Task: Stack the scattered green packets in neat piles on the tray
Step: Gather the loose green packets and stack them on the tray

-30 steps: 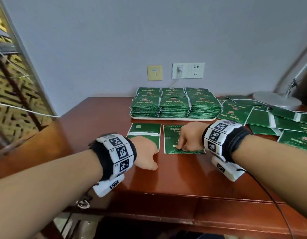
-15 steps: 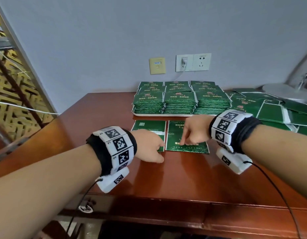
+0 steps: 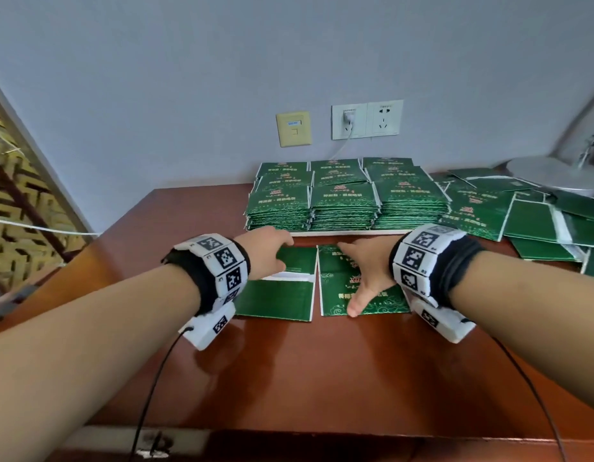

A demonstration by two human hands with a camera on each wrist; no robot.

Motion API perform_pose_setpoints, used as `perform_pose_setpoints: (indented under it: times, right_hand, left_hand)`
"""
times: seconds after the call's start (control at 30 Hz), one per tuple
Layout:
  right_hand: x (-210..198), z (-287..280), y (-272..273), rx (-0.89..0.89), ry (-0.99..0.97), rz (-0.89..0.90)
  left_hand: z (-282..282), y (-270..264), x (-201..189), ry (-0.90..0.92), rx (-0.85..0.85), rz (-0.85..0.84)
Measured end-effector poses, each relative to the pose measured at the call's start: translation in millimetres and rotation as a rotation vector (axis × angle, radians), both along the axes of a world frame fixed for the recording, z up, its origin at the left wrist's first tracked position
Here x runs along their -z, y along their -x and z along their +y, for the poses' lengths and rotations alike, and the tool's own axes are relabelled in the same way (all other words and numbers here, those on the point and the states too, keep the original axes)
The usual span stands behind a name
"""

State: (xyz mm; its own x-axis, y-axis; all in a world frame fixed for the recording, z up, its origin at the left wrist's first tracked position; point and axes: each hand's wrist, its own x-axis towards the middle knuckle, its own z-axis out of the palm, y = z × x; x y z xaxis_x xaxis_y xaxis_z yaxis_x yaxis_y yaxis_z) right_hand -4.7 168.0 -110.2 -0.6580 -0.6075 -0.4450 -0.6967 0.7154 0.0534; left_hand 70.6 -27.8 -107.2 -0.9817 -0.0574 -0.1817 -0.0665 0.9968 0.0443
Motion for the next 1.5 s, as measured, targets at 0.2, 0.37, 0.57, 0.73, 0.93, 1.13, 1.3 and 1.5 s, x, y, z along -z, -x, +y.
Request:
perform_pose_setpoints:
  times: [0.2,0.37,0.57,0.73,0.93,1.13,1.3,1.5]
  right_hand:
    - [2,-2,13,-0.027,0.160,0.109]
    - [-8,-1,25,0.027,0.279,0.141]
    - [-31,0,35,0.063,0.412,0.000]
    - [-32,-3,28,0.049,0.211,0.012]
    - [-13,-10,7,0.055,0.011,0.061]
    - [-5,-20,-3,0.093,-0.024,0.063]
    - [-4,-15,-7,0.138,0.042,0.022]
    - [-6,-15,-11,0.098,0.062,0.042]
  left_hand:
    - [-17,17,18,-0.027,-0.090,-0.122]
    - [-21,17,7,0.169,-0.149,-0.167]
    - [-26,6,-10,-0.010,-0.047,0.128]
    - [-23,-17,-22,-0.013,0.103,0.023]
    - [-14,-30,-4,-0.033,0.081,-0.252]
    - [-11,-29,17,0.058,0.035,-0.255]
    - [-8,-38,18,0.008,0.015,-0.240]
    - [-5,-46,14,-0.049,0.013,-0.296]
